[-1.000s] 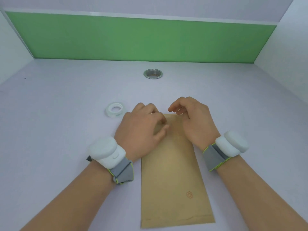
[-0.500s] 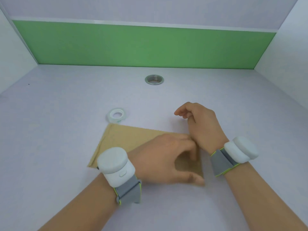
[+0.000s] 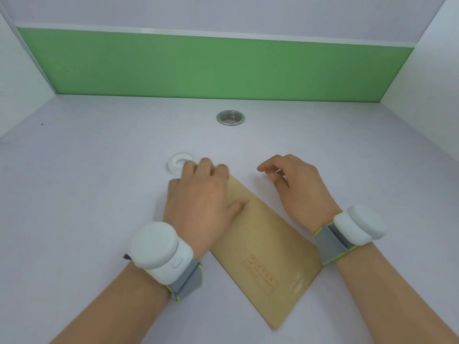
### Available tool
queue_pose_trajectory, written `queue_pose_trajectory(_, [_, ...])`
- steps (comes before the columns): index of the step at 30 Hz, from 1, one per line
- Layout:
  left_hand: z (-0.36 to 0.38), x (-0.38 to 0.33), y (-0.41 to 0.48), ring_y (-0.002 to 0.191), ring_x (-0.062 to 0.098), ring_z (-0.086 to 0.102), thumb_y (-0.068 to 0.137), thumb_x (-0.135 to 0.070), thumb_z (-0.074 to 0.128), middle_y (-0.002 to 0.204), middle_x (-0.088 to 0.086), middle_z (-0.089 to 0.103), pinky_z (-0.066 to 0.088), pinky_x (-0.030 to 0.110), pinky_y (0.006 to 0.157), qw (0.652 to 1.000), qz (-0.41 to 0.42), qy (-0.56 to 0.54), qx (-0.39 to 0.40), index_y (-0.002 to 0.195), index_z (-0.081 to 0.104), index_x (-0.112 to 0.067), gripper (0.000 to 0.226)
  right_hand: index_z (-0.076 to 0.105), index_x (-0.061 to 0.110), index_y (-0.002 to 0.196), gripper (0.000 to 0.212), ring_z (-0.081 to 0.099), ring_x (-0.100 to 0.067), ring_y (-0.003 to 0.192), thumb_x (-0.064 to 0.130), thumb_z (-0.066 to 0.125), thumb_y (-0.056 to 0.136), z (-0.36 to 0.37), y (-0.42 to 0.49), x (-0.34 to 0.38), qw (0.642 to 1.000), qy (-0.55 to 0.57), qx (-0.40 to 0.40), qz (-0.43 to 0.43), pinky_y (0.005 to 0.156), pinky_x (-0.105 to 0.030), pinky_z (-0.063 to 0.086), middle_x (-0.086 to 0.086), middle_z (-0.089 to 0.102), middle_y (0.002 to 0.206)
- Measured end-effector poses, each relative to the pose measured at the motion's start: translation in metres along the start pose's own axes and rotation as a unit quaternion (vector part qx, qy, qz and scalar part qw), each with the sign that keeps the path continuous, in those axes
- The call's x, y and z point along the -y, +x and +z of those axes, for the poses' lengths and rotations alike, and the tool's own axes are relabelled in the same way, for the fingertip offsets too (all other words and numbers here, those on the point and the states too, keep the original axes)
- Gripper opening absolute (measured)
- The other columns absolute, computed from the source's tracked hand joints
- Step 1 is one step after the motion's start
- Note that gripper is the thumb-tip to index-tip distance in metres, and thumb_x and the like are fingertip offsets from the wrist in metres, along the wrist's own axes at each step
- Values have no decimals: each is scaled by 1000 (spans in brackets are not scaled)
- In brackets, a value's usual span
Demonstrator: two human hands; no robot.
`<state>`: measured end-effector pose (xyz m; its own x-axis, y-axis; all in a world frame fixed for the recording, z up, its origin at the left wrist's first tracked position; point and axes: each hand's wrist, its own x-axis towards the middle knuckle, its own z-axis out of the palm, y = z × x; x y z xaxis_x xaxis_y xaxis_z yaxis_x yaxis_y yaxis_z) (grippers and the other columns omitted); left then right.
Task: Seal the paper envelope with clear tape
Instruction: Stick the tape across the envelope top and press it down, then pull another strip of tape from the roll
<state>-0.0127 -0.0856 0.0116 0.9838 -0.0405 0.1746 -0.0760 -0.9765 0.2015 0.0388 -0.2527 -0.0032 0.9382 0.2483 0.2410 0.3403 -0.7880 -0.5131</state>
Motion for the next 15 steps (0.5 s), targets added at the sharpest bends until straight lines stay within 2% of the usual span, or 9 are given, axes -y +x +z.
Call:
queue_pose_trajectory(2, [3,8,2,112,21,40,78,-64,48,116,-3,46,40,37,81,999,-10,-15,34,113,48,-25,53,62,22,108,28,58,-21,99,9,42,93,0,0,0,1000,-2,-3,7,87,-38,47,-4,62,107])
queue_pose_trajectory(7, [11,16,9,119,11,40,77,-58,56,127,-11,48,37,33,100,979,127,-136,83,120,52,-29,52,61,23,109,26,58,-20,99,11,45,92,1,1,0,1000,2,4,9,87,-37,48,-3,62,107])
queue_pose_trajectory(9, [14,18,10,123,5,39,77,-56,60,131,-14,48,29,19,103,968,160,-173,90,122,53,-30,52,60,24,110,23,57,-21,99,17,48,92,2,1,0,1000,-4,15,2,88,-34,46,-2,61,107])
queue_pose_trajectory(11, [17,20,12,124,-2,37,76,-54,61,133,-16,50,22,5,99,958,176,-210,88,122,55,-31,52,61,27,109,21,54,-24,100,27,51,91,4,0,1,999,-16,28,-6,87,-34,43,-2,60,107])
queue_pose_trajectory(13, [18,22,15,129,-1,37,77,-48,59,132,-15,52,22,9,104,952,167,-246,71,120,56,-31,47,62,30,109,22,50,-24,103,35,53,89,3,0,3,999,-28,46,-2,88,-36,42,-1,57,108])
queue_pose_trajectory(15, [20,29,19,126,12,44,80,-36,58,126,-7,57,27,19,104,962,139,-234,-11,116,59,-27,37,61,30,110,25,44,-23,105,36,56,87,1,-1,5,997,-37,62,8,89,-36,41,0,53,111])
